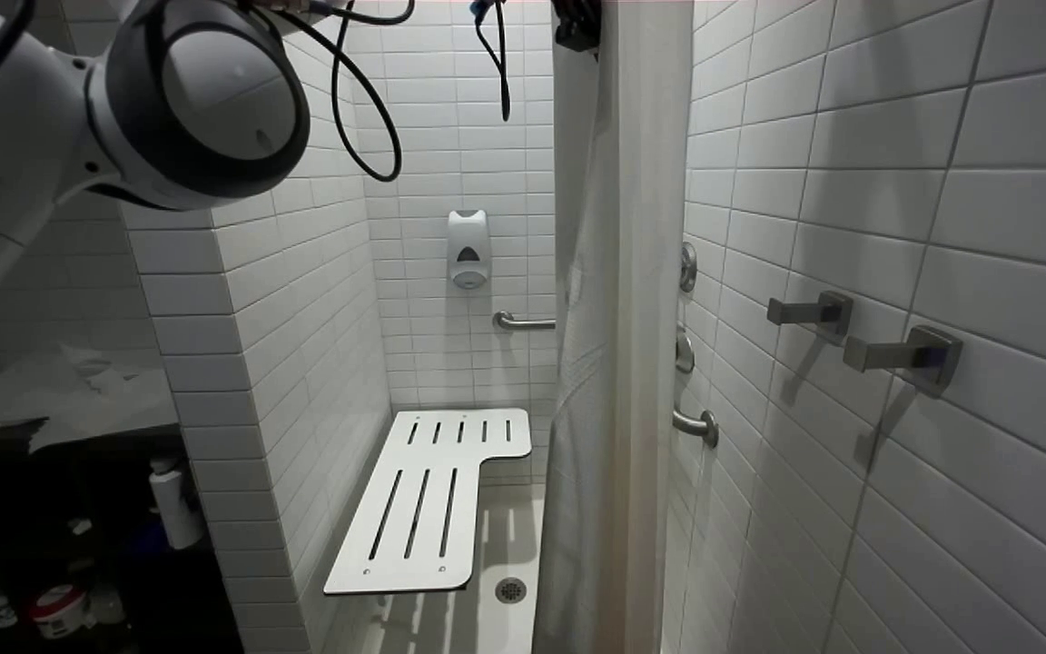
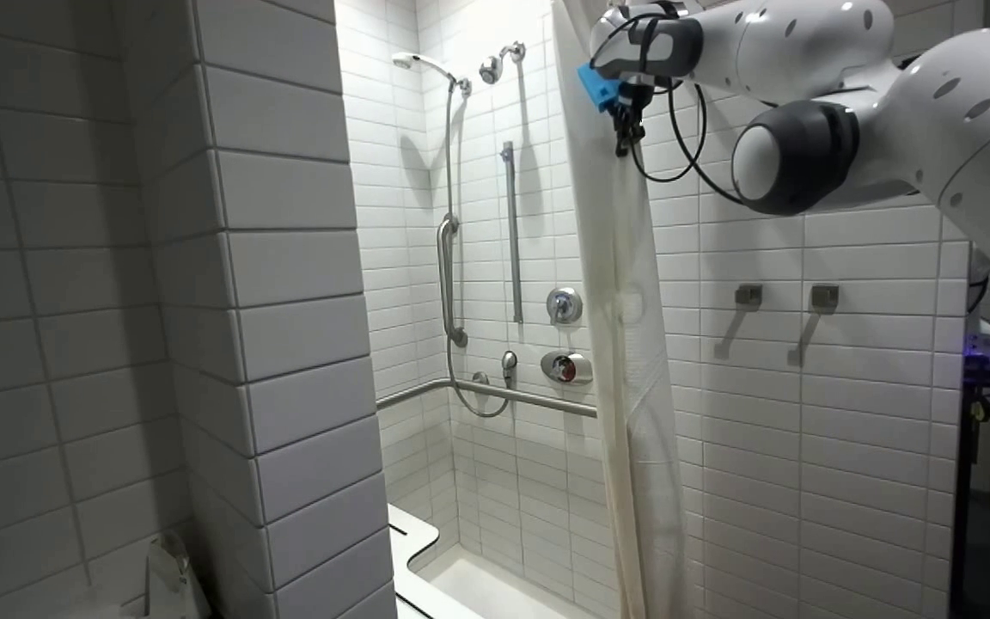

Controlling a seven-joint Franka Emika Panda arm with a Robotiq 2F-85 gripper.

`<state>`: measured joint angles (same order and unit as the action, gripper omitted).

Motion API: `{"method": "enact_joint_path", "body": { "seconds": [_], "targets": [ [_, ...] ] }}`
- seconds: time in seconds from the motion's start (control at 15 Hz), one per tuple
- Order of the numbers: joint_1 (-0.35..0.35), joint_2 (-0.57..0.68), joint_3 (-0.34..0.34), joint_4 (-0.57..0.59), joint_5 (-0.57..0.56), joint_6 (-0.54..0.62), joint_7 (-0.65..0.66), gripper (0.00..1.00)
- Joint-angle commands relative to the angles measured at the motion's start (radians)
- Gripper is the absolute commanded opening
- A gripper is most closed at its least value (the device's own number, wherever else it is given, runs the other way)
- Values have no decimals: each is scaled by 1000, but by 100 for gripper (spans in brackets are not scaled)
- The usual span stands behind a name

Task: Move the shower curtain to the right

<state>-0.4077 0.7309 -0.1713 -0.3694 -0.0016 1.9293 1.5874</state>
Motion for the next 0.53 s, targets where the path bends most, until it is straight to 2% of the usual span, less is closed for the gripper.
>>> {"method": "enact_joint_path", "body": {
  "seconds": [0.0, 0.47],
  "targets": [
    [-47, -23, 28, -40, 52, -13, 45, 0],
    [-143, -18, 66, -47, 147, 15, 89, 0]
  ]
}}
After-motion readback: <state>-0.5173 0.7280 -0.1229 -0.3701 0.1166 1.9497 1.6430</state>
